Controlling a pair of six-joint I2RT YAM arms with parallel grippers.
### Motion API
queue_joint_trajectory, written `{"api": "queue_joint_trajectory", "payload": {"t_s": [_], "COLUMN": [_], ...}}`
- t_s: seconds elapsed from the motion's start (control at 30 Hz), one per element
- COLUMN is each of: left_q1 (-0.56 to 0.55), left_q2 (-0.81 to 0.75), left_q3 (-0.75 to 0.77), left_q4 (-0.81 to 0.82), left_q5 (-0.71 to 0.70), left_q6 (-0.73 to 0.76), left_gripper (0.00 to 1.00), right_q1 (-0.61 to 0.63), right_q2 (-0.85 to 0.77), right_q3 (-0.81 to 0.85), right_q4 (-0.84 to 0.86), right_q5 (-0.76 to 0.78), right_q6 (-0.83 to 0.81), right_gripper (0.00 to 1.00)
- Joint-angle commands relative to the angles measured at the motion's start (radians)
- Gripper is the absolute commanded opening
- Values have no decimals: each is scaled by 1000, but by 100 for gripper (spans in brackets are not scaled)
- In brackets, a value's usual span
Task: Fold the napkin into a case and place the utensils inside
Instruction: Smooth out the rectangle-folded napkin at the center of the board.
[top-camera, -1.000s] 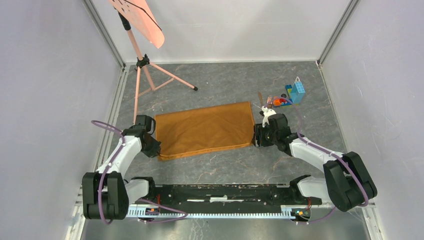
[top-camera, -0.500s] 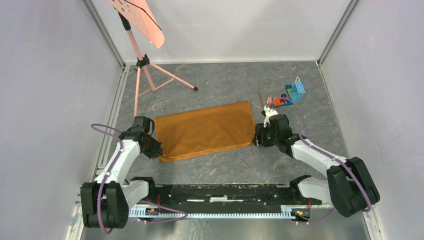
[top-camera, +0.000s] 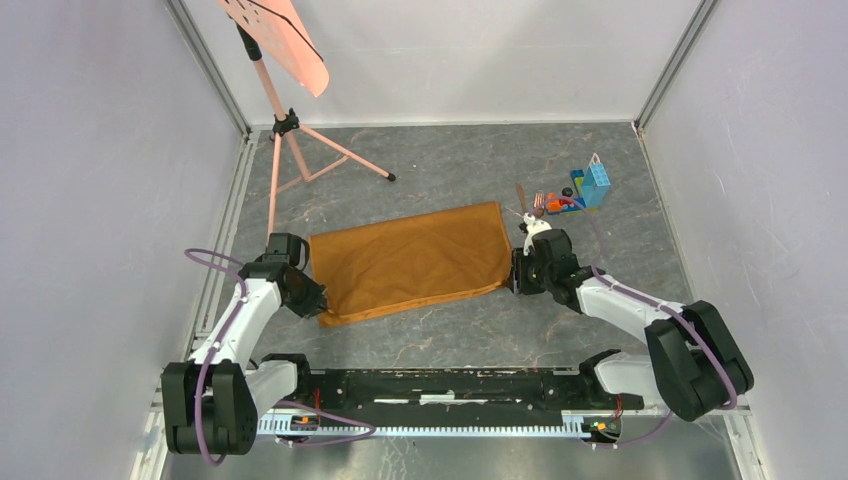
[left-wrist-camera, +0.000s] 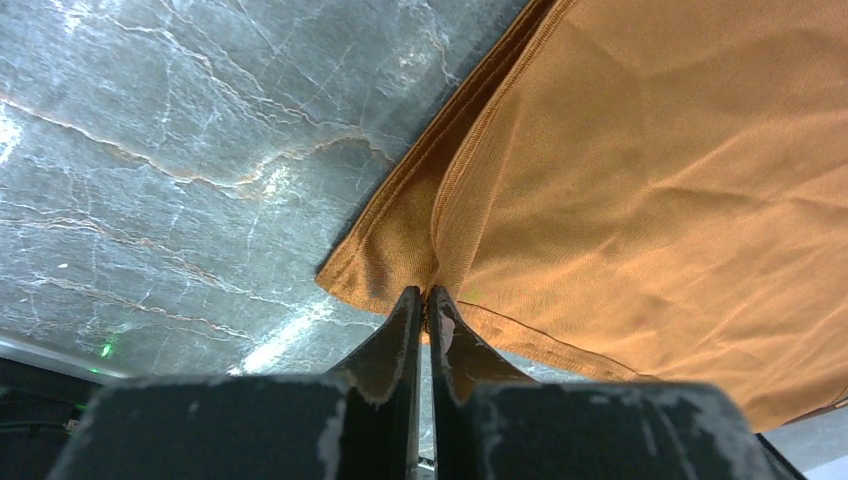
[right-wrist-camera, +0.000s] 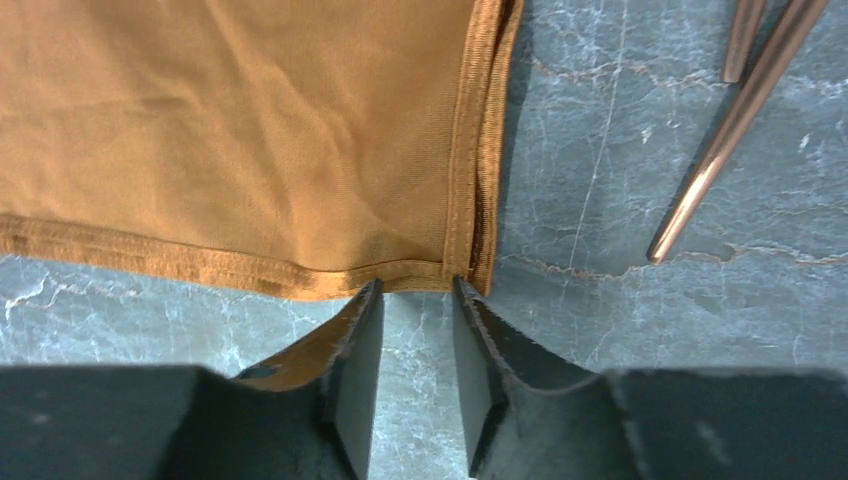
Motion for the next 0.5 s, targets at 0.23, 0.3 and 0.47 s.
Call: {"api": "queue_joint_trajectory", "payload": {"t_s": [0.23, 0.3, 0.47], "left_q1": [4, 4, 4], "left_q2": [-77, -104, -134], "left_q3": [107, 109, 34], "left_q4": [-138, -164, -167], "left_q5": [74, 96, 197], "left_q6": [21, 0, -62], "left_gripper": [6, 6, 5], "right_q1": [8, 7, 8], "right_q2": [11, 11, 18], "right_q3": [-20, -17, -11], "right_q4": [43, 41, 42], "right_q5": [112, 114, 109], "right_q6": [53, 53, 53], "right_gripper": [18, 17, 11]}}
